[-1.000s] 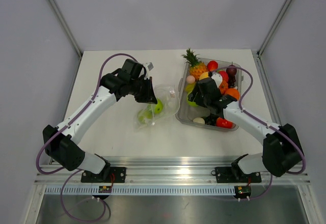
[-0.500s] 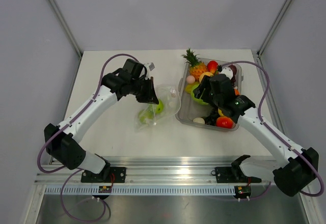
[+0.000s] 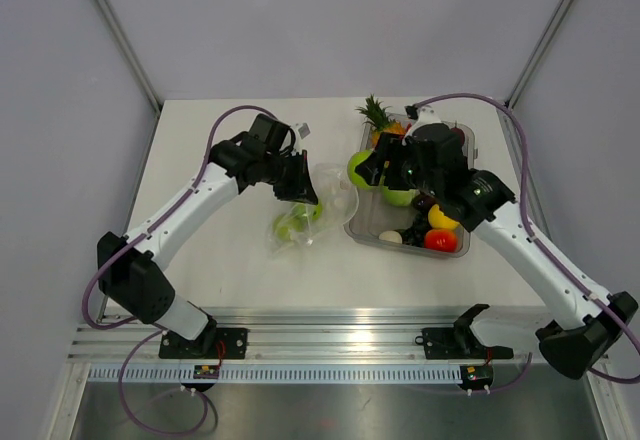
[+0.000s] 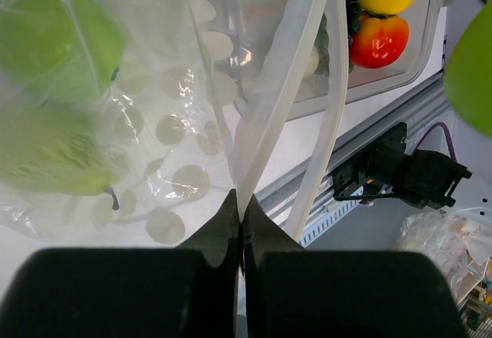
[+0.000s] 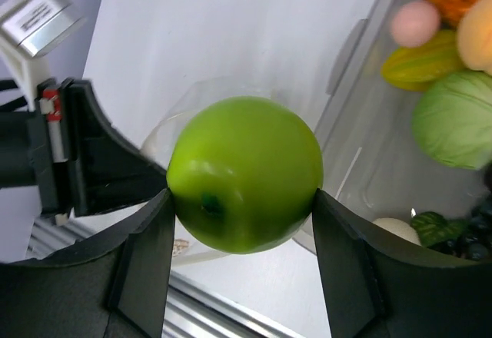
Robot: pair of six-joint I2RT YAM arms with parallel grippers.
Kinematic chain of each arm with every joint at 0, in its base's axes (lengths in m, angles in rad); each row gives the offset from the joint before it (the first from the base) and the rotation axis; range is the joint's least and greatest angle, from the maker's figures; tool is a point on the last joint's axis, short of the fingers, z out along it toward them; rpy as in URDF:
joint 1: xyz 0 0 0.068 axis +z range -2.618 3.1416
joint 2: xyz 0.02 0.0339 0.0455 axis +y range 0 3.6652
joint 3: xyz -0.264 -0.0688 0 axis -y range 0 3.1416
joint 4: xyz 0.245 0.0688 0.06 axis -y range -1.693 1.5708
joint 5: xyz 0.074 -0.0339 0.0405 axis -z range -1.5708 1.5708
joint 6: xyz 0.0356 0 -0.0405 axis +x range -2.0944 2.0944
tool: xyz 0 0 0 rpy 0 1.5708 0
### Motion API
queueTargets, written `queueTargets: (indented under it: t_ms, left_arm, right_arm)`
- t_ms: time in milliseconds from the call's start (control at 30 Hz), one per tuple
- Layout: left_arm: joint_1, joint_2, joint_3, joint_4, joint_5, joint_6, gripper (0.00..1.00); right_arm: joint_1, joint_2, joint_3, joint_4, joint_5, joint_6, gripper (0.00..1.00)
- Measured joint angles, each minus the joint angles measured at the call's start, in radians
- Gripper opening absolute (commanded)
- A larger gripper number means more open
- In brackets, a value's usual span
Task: Place the food in the zip-top bag and seal the zipper
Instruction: Place the fake fruit in the zipper food storage bag.
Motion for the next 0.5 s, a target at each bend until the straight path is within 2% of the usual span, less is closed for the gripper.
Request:
queueTargets:
  t_ms: [200, 233, 267, 300, 367, 500]
  left_arm:
    - [0.0, 0.0, 0.019, 0.0, 0.0, -0.002, 0.0]
    - [0.0, 0.0, 0.022, -0.003, 0.0, -0.002, 0.0]
    - [0.0, 0.0, 0.023, -0.004, 0.0, -0.002, 0.0]
    - [0.0, 0.0, 0.025, -0.005, 0.0, -0.002, 0.0]
    - [0.0, 0.0, 0.03, -0.008, 0.0, -0.001, 0.0]
    - [0.0, -0.001, 0.036, -0.013, -0.001, 0.002, 0.0]
  right_arm:
    - [0.122, 0.129, 0.056, -0.002, -0.018, -0.015, 0.55]
    - [0.132, 0.155, 0.056, -0.003, -0.024, -0.015, 0.58]
    - [0.139, 0.181, 0.056, -0.005, -0.026, -0.015, 0.76]
    - [0.142, 0.203, 0.057, -0.005, -0.028, -0.014, 0.87]
    - [0.144, 0.244, 0.066, -0.016, -0.031, -0.017, 0.99]
    - [0.145, 0.271, 0.091, -0.034, -0.018, -0.031, 0.99]
